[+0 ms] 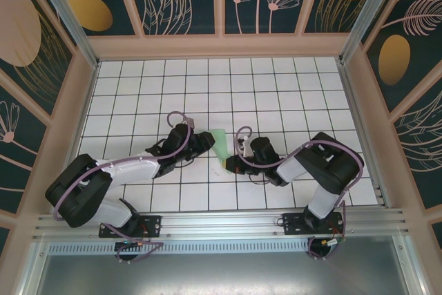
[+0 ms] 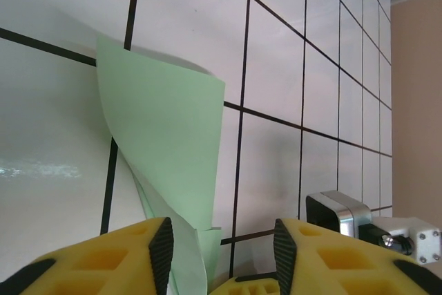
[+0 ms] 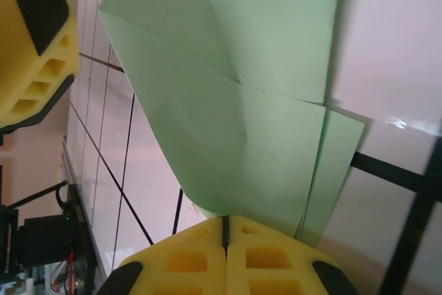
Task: Fold a paper plane with a square sheet of paper (pick it up from the middle)
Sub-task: Fold the wing for the fifth time at the center of the table.
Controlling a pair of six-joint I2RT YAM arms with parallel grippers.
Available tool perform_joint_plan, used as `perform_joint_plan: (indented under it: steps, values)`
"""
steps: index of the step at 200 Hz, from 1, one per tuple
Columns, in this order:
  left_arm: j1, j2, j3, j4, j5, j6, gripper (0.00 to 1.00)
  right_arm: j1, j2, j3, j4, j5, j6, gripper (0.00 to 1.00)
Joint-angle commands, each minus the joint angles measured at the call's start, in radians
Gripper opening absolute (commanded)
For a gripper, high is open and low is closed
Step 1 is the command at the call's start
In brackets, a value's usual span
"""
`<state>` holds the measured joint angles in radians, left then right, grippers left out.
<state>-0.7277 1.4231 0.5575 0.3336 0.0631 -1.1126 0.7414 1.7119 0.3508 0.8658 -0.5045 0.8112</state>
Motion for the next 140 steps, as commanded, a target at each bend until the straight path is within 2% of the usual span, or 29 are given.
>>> perform_joint_plan:
  steps: [1,17,51,89,122,140]
  values:
    - [-0.002,0.006,0.026,-0.025,0.015,0.042,0.42,-0.025,0.027,-0.018,0.031,-0.039,0.090,0.00]
    - [-0.004,0.024,0.032,-0.018,0.031,0.049,0.37,-0.036,0.029,-0.022,0.038,-0.044,0.131,0.00]
    - [-0.017,0.065,0.056,0.012,0.070,0.081,0.35,-0.062,0.059,-0.038,0.104,-0.081,0.199,0.00]
    - [-0.032,0.161,0.118,0.003,0.123,0.097,0.36,-0.065,0.065,-0.024,0.079,-0.089,0.186,0.00]
    - [-0.035,0.228,0.160,-0.002,0.113,0.064,0.39,-0.065,0.042,-0.004,0.021,-0.084,0.151,0.00]
    - [-0.035,0.260,0.184,-0.002,0.104,0.054,0.38,-0.065,0.019,0.010,-0.035,-0.075,0.116,0.02]
